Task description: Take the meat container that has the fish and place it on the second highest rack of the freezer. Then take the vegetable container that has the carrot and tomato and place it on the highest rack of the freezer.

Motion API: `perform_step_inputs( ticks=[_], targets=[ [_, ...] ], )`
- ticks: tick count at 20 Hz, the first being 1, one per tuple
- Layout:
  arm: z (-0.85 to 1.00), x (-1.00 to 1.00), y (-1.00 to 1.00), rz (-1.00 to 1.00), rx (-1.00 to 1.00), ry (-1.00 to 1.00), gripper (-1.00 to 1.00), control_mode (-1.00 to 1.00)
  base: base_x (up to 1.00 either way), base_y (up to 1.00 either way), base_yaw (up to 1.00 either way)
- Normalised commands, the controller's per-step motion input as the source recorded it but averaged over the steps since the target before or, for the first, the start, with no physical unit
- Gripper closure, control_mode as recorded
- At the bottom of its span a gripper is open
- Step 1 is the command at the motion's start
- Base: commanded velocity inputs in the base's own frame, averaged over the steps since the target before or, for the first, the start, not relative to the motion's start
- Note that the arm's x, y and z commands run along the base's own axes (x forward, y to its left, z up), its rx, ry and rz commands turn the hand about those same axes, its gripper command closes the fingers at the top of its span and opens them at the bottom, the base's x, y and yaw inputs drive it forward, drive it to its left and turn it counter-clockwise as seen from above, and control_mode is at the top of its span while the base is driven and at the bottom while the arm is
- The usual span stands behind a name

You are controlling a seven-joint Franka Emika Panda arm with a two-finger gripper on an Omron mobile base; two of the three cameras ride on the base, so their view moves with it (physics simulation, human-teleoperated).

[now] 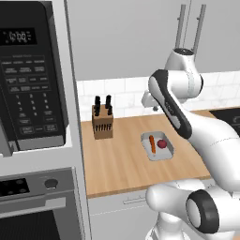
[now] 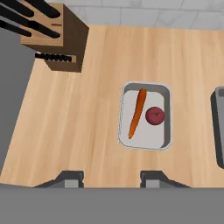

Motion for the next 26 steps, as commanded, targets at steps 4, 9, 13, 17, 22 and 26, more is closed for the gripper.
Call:
perform_step_inputs(
  ticks=[4,9,13,17,22,26],
  targets=[
    [-0.01,-0.05,0.0,0.0,0.0,0.0,-1.0,-1.0,0.0,0.0,0.0],
    [-0.26,-0.57,-0.03,-0.09,0.04,0.01,-1.0,-1.0,0.0,0.0,0.0],
    [-0.56,-0.89,-0.54,-0.52,0.14,0.0,-1.0,-1.0,0.0,0.0,0.0],
    [-0.75,-0.28,-0.91,-0.62,0.12,0.12,-1.0,-1.0,0.0,0.0,0.0],
    [-0.41,0.0,-1.0,-0.61,0.17,0.27,-1.0,-1.0,0.0,0.0,0.0],
    [-0.19,0.02,-1.0,-0.56,0.21,0.28,-1.0,-1.0,0.0,0.0,0.0]
  ],
)
